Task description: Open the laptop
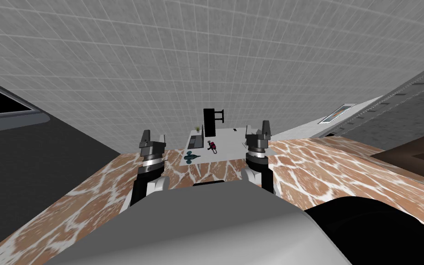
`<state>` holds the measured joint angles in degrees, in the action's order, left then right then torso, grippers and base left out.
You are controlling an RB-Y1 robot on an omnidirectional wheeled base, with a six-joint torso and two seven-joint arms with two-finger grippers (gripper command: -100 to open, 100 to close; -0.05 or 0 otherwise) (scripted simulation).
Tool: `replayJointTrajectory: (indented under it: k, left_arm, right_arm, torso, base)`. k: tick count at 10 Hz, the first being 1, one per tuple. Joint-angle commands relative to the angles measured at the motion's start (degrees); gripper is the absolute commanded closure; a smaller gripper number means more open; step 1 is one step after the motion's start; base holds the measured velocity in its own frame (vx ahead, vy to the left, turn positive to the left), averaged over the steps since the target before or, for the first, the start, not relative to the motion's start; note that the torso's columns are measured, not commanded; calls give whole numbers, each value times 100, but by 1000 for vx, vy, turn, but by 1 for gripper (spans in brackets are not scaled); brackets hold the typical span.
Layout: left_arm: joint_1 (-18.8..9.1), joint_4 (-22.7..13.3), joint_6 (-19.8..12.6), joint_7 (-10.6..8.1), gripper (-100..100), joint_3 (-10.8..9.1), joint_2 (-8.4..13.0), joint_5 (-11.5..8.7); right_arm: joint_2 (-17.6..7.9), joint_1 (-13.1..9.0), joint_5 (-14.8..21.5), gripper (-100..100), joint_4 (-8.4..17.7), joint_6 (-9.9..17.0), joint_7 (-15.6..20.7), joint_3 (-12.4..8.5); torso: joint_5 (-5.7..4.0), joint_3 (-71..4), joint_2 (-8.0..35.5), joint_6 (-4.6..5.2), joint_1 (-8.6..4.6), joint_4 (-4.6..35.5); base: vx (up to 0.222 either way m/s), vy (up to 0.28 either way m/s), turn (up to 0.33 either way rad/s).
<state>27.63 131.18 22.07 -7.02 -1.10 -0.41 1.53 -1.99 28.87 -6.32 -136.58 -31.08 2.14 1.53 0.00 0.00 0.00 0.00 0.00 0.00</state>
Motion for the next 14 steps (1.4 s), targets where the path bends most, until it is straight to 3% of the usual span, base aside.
replayJointTrajectory:
  k: [1,9,10,11,14]
  left_arm:
    - [0,0,0,0,0,0,0,0]
    - [0,2,1,0,0,0,0,0]
    - [-36,-30,-37,14,-100,-35,201,25]
    - [-71,-62,-74,28,-100,-69,336,50]
    - [-239,-212,-252,94,-100,-233,666,168]
  right_arm:
    - [0,0,0,0,0,0,0,0]
    - [0,0,0,0,-2,-1,0,0]
    - [0,0,0,0,-2,-1,0,0]
    - [0,0,0,0,0,0,0,0]
    - [0,0,0,0,1,0,0,1]
  torso:
    - [0,-467,232,0,0,235]
    - [0,-7073,3539,0,0,3537]
    - [0,-7919,3962,0,0,3960]
    - [0,-8314,4154,1,-1,4149]
    - [-1,-8456,4227,0,-4,4226]
  base:
    - [0,0,0]
    - [0,0,0]
    - [7,-9,-25]
    - [3,-22,-42]
    - [1,-39,-60]
